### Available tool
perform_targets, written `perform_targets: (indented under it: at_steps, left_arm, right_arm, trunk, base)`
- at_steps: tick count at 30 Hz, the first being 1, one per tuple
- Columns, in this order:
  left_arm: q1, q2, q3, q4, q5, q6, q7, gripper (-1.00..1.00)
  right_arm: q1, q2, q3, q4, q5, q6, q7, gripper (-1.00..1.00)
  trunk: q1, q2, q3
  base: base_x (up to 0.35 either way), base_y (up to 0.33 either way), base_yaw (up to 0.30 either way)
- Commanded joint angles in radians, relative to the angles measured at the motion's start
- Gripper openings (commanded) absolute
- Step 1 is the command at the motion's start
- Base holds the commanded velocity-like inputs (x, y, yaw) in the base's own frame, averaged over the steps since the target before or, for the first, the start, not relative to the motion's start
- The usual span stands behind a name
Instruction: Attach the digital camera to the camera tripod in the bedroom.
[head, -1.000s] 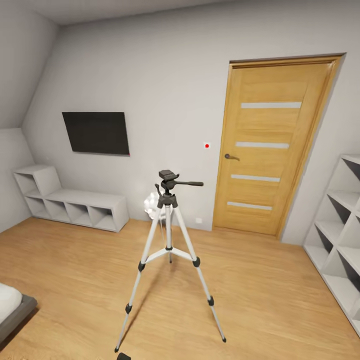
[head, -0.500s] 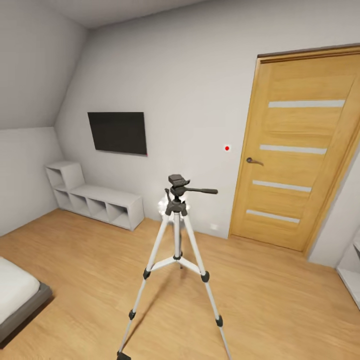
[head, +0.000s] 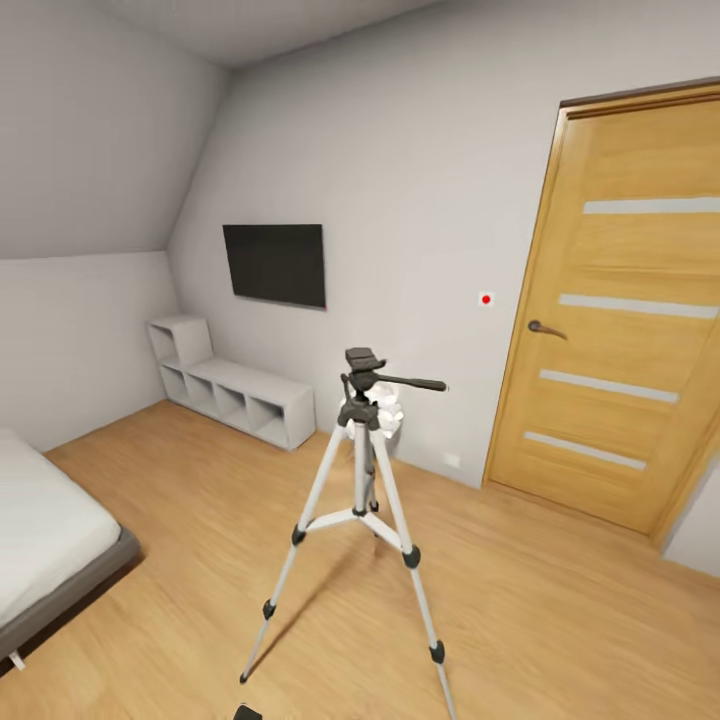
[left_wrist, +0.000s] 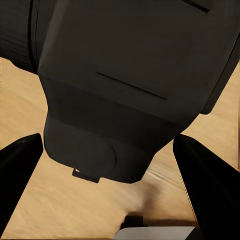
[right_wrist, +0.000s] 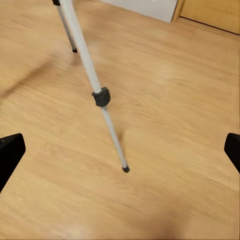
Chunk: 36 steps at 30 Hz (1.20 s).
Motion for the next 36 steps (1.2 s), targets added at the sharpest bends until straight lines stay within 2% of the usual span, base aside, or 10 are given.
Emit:
perform_targets:
  at_steps: [1,21,36]
  left_arm:
    - [-0.001,0.0,0.005,0.001,-0.011,-0.002,0.007,-1.0]
    - [0.0,-0.001,0.005,0.002,-0.011,-0.002,0.007,-1.0]
    - [-0.001,-0.002,0.005,0.003,-0.011,-0.001,0.007,-1.0]
  right_arm:
    - [0.0,0.001,-0.008,0.001,0.011,-0.002,-0.003,1.0]
    - [0.0,0.001,-0.008,0.001,0.011,-0.002,-0.003,1.0]
    - [0.0,0.001,-0.008,0.001,0.011,-0.002,-0.003,1.0]
  trunk:
    - [0.0,-0.001,-0.001]
    - [0.0,-0.001,-0.001]
    - [0.0,-0.001,-0.001]
  base:
    - [-0.021,-0.315,0.288]
    - [0.142,-0.308,0.288]
    - [0.011,-0.312,0.28]
